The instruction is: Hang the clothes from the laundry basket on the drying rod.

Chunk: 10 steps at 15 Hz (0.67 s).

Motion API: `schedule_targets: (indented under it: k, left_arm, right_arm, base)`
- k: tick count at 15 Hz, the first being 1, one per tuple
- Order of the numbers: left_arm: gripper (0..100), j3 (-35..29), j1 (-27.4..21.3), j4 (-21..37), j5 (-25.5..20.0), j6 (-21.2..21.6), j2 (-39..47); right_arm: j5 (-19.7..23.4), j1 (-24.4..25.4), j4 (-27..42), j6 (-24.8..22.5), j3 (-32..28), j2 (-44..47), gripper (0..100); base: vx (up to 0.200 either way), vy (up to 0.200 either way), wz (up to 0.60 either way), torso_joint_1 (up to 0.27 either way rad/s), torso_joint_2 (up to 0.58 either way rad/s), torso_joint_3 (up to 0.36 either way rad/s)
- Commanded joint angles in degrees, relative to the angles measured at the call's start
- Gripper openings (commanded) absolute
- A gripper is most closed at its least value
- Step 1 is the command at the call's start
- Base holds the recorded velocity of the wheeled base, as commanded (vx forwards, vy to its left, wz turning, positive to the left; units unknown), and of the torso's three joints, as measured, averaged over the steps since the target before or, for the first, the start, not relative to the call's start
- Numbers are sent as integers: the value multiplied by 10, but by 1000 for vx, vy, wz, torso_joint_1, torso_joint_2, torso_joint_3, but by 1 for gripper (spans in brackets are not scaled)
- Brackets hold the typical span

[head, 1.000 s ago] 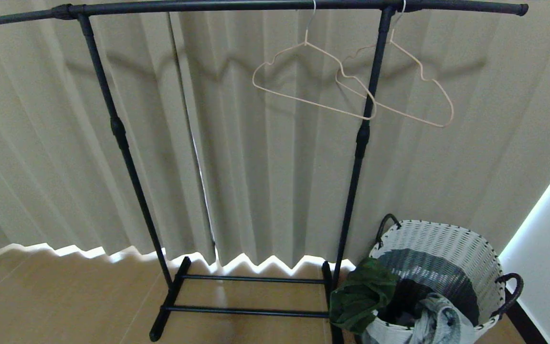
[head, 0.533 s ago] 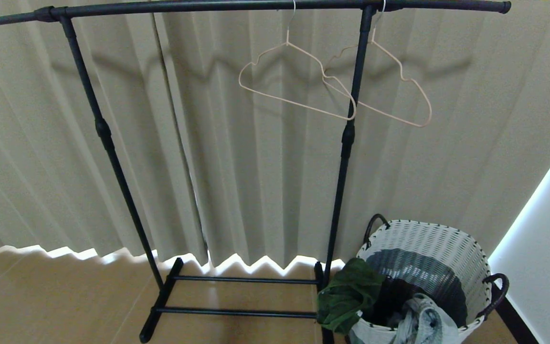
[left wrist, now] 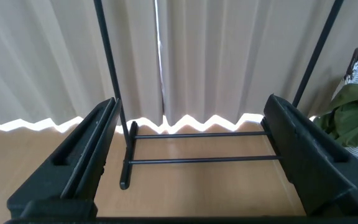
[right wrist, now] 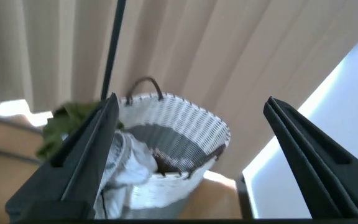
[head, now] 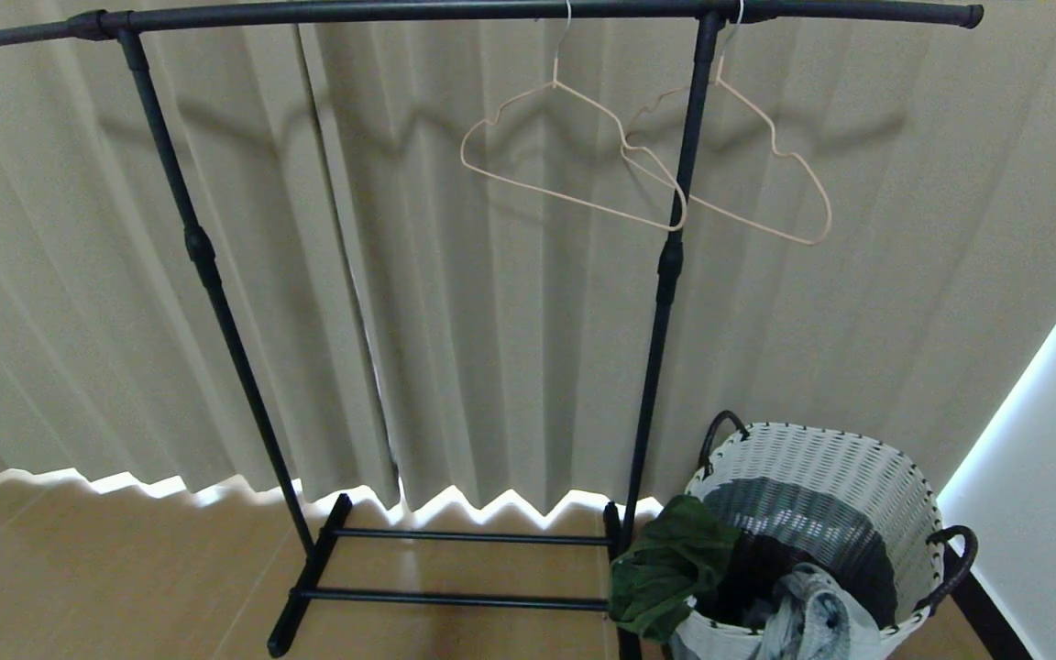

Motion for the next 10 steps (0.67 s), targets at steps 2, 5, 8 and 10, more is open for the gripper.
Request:
schedule_targets:
  k: [2,5,8,10]
  left_arm:
    - [100,0,0,0,0,0,0]
    - [100,0,0,0,0,0,0]
    - [100,0,0,0,0,0,0]
    - [100,0,0,0,0,0,0]
  right_arm:
    - [-6,7,4,-43,-31,112,100]
    - [-24,0,-8,-88,-38,270,100]
    - [-27,0,-78,-89,-35,371,100]
    - [-26,0,-97,-89,-34,403,100]
  base:
    - [0,0,0,0,0,0]
    - [0,0,0,0,0,0]
    - [0,0,0,0,0,0]
    - [0,0,0,0,0,0]
